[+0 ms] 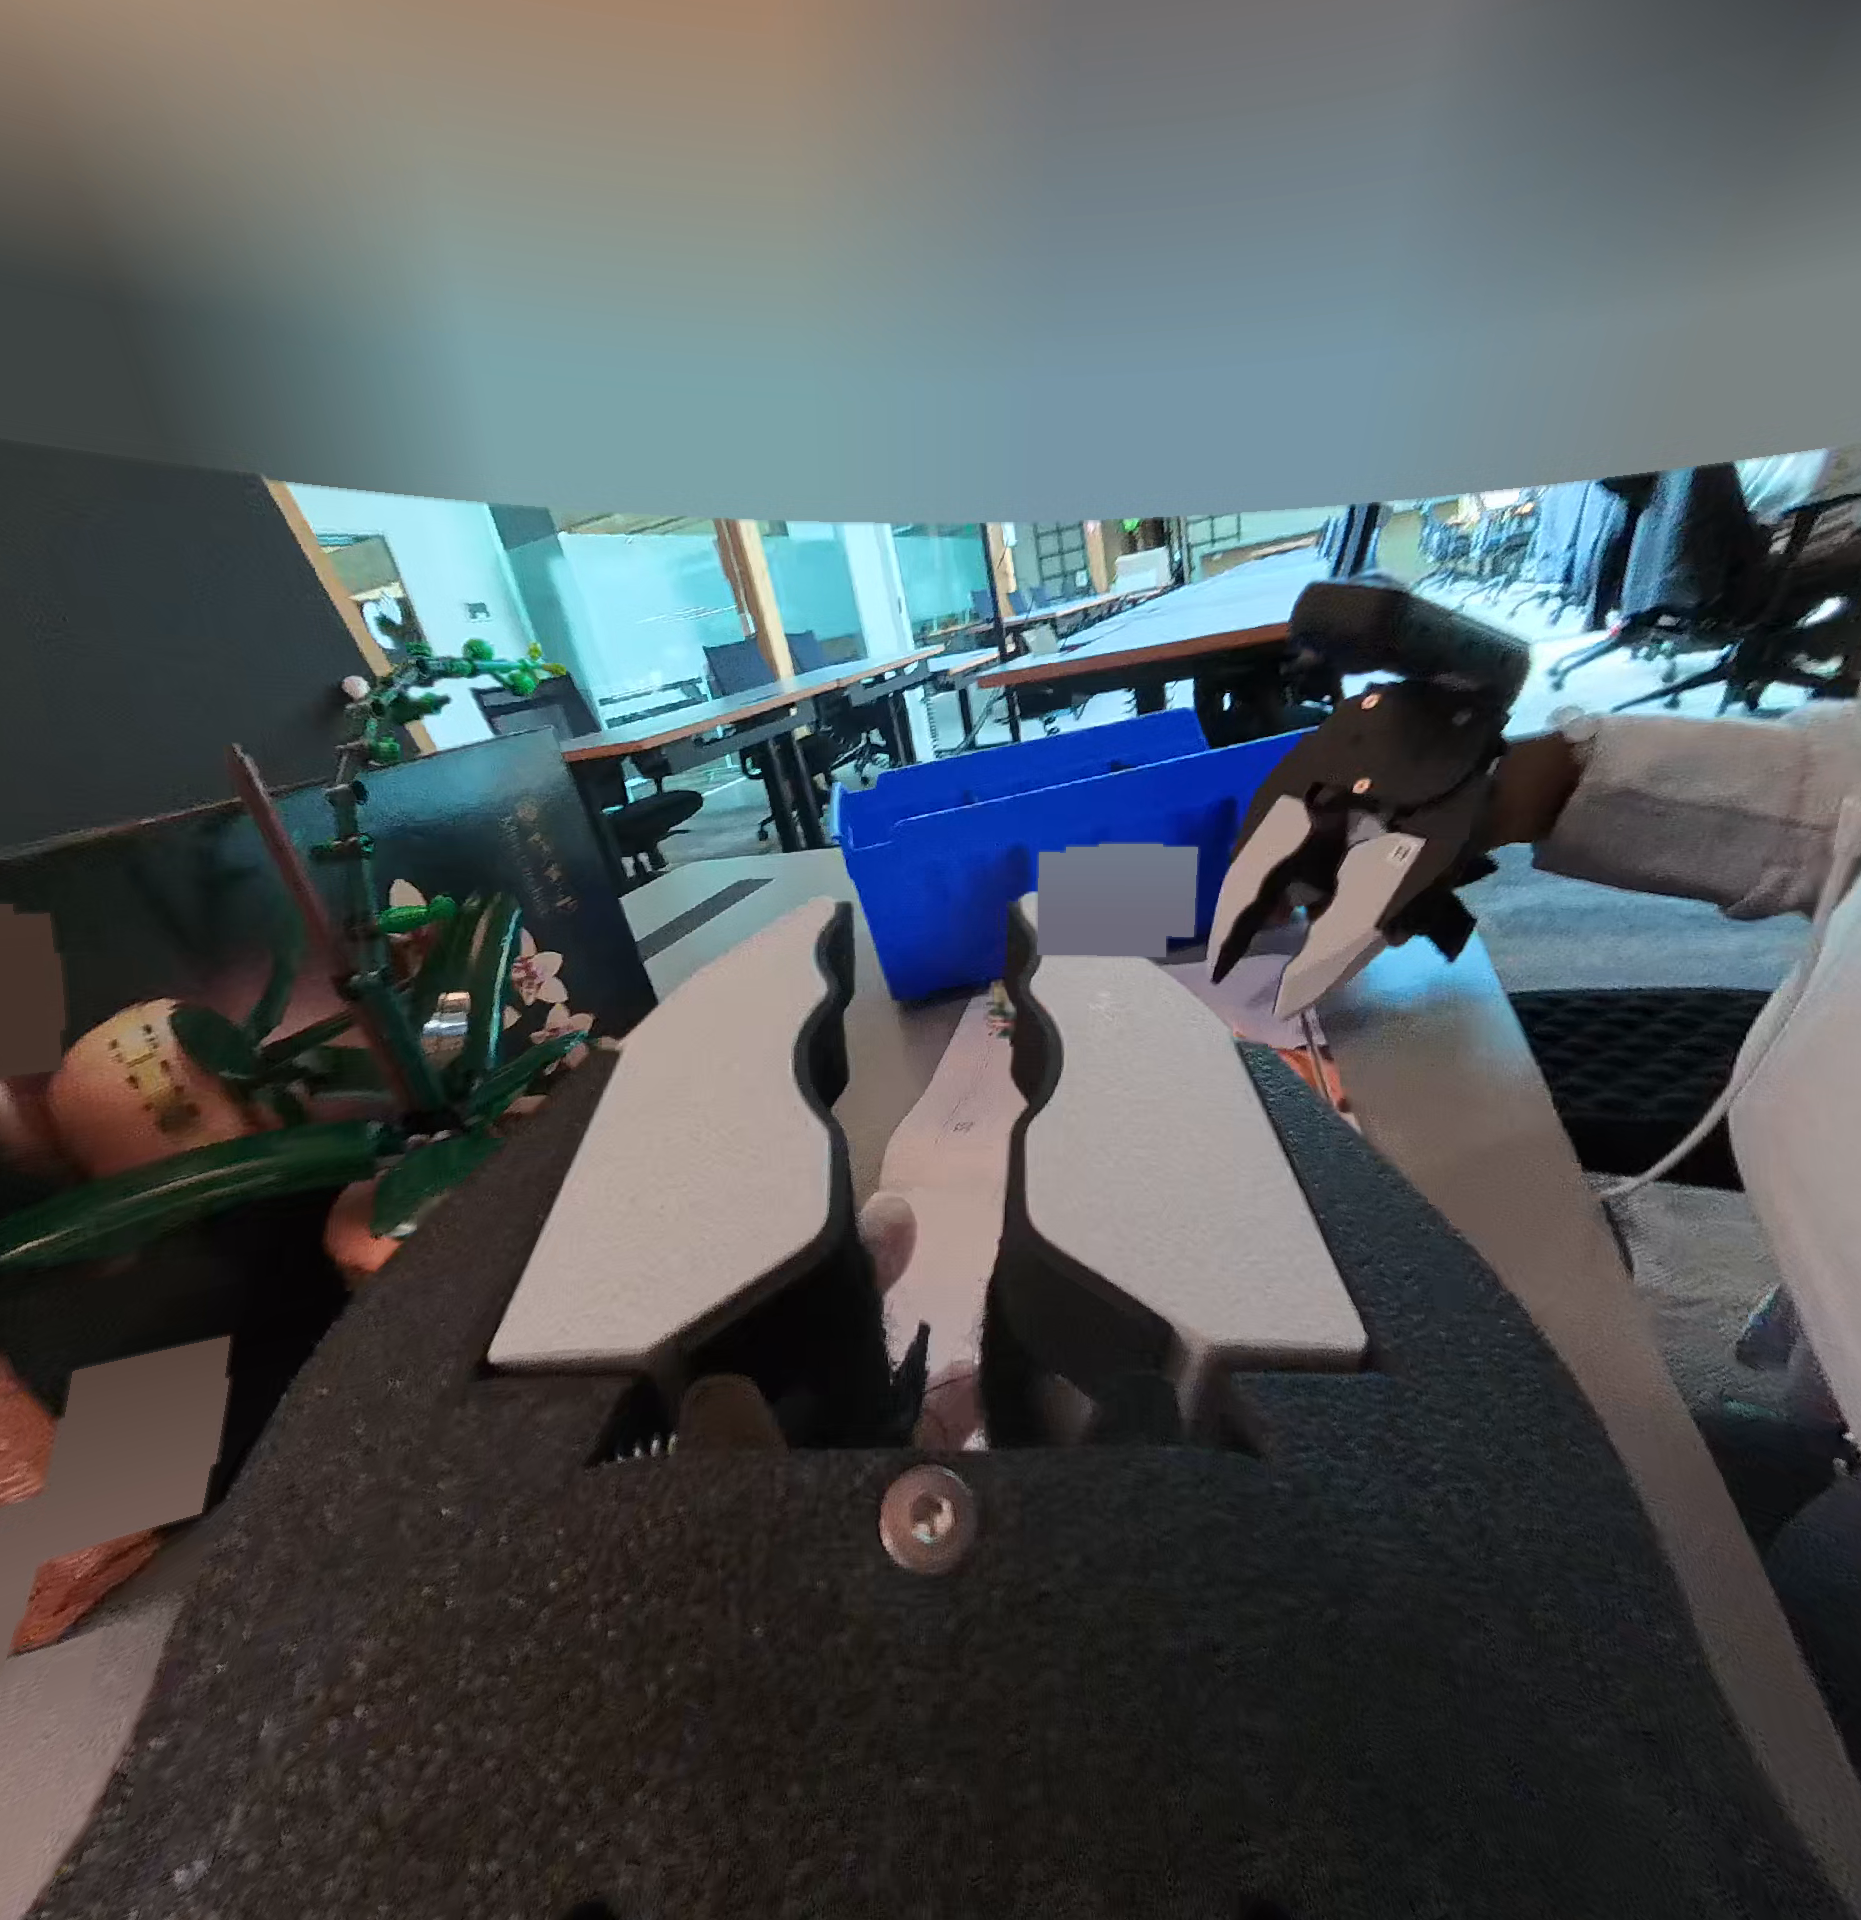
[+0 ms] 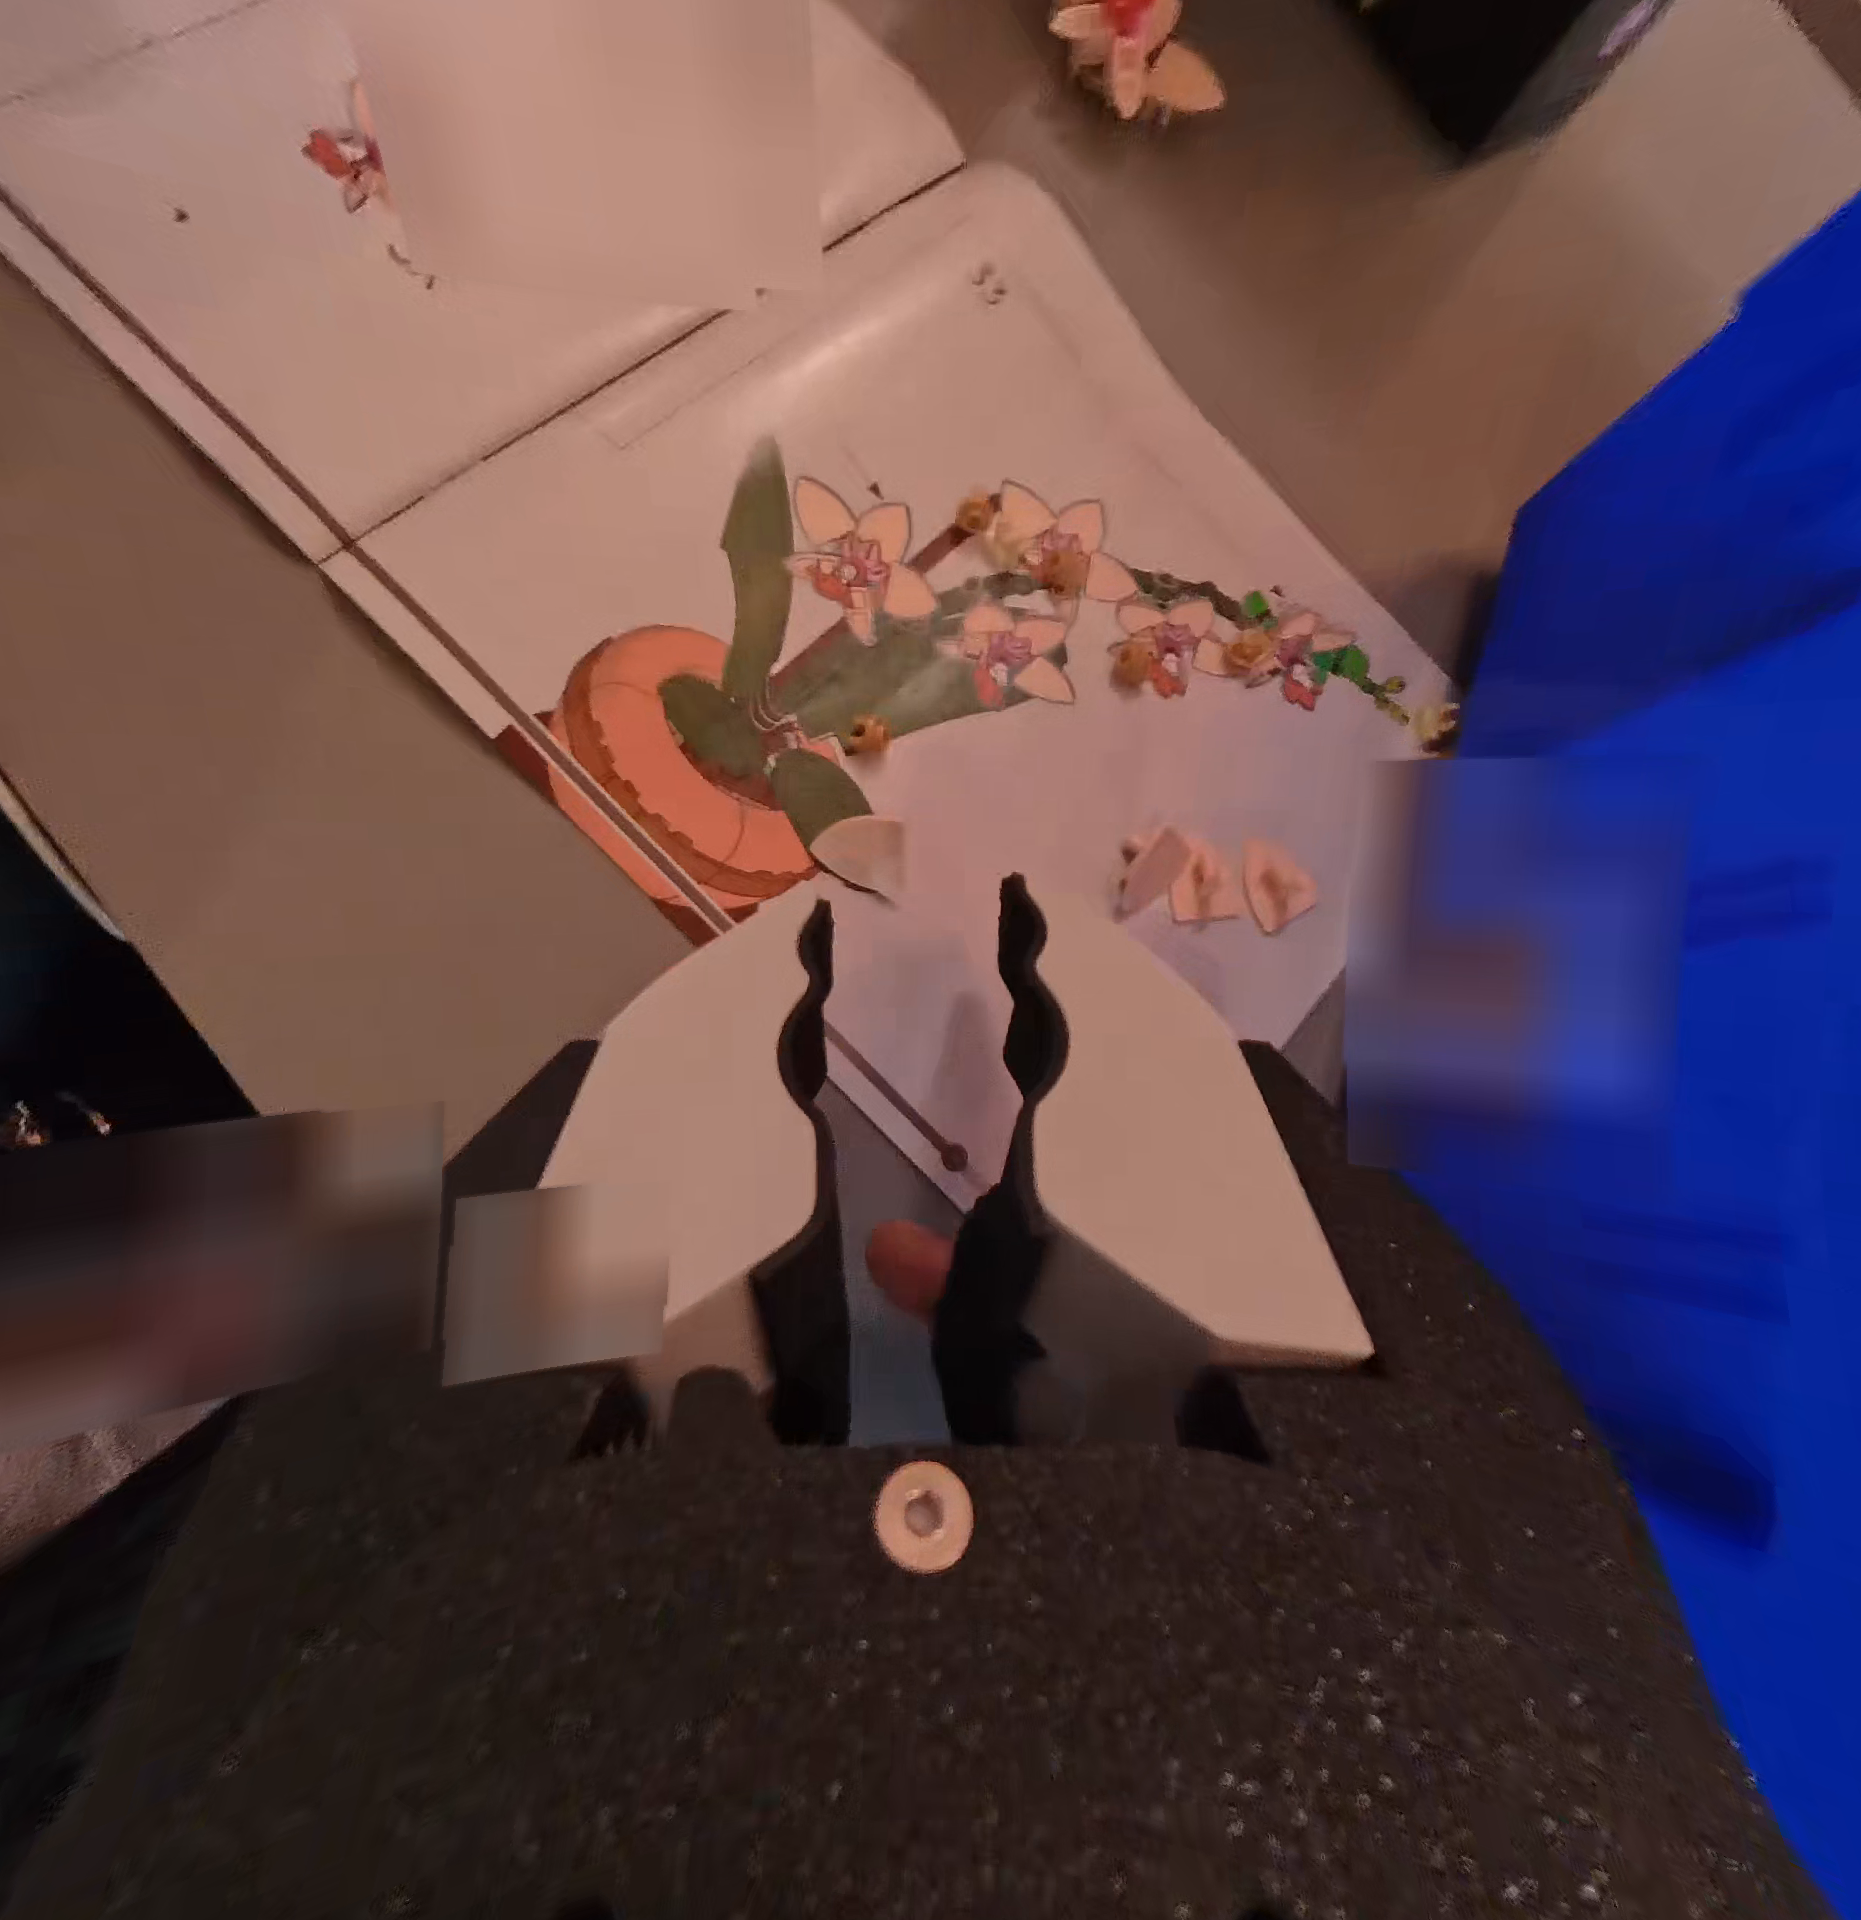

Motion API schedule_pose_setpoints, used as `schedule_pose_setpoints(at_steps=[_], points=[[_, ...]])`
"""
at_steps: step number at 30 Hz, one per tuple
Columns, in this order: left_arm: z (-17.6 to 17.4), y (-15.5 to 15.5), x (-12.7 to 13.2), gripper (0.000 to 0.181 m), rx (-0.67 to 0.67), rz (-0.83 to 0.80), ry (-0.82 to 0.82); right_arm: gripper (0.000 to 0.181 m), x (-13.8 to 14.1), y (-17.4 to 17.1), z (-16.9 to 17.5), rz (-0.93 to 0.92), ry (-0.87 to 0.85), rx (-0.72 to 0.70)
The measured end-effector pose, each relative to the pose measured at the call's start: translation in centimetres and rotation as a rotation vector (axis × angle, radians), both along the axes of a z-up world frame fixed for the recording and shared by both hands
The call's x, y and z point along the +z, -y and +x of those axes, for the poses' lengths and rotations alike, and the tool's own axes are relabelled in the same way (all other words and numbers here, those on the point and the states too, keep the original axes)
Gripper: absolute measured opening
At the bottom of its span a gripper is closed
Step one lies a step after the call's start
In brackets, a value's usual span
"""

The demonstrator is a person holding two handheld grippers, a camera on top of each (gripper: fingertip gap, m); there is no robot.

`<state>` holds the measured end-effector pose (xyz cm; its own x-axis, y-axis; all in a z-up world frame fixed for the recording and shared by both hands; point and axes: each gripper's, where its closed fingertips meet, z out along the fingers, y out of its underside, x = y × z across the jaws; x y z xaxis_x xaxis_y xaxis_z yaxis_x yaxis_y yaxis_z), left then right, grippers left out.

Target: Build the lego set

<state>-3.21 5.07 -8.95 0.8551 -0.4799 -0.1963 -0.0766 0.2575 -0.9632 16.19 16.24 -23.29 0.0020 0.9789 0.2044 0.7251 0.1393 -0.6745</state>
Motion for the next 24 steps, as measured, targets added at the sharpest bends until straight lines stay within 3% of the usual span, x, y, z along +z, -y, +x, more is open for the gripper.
schedule_pose_setpoints(at_steps=[4, 6, 8, 10, 12, 15, 18, 20, 24], points=[[1.0, -0.6, -1.1, 0.027, -0.057, -0.045, 0.000, 0.029, -0.7, 0.5, -1.2, -0.054, 0.042, 0.100], [1.5, -0.7, -2.0, 0.028, -0.065, -0.077, -0.043, 0.008, -1.0, 0.4, -1.4, -0.047, 0.066, 0.132], [1.2, -0.9, -3.2, 0.028, -0.045, -0.148, -0.072, 0.002, -0.4, 1.1, -1.8, -0.039, 0.047, 0.173], [1.1, -0.7, -5.0, 0.028, -0.066, -0.284, -0.060, 0.002, 1.5, 2.0, -3.3, 0.016, -0.048, 0.207], [2.0, -0.1, -6.5, 0.033, -0.175, -0.449, 0.041, 0.002, 5.0, 4.1, -6.8, 0.130, -0.292, 0.295], [4.0, 0.3, -5.8, 0.036, -0.386, -0.591, 0.344, 0.002, 10.5, 8.4, -11.1, 0.385, -0.669, 0.462], [4.9, 0.3, -3.7, 0.034, -0.618, -0.685, 0.601, 0.002, 11.7, 10.9, -13.4, 0.520, -0.737, 0.584], [5.1, 0.8, -2.8, 0.034, -0.720, -0.700, 0.633, 0.002, 12.1, 12.0, -14.2, 0.521, -0.762, 0.653], [5.6, 1.6, -3.0, 0.035, -0.721, -0.676, 0.476, 0.002, 12.8, 12.5, -15.1, 0.521, -0.781, 0.690]])
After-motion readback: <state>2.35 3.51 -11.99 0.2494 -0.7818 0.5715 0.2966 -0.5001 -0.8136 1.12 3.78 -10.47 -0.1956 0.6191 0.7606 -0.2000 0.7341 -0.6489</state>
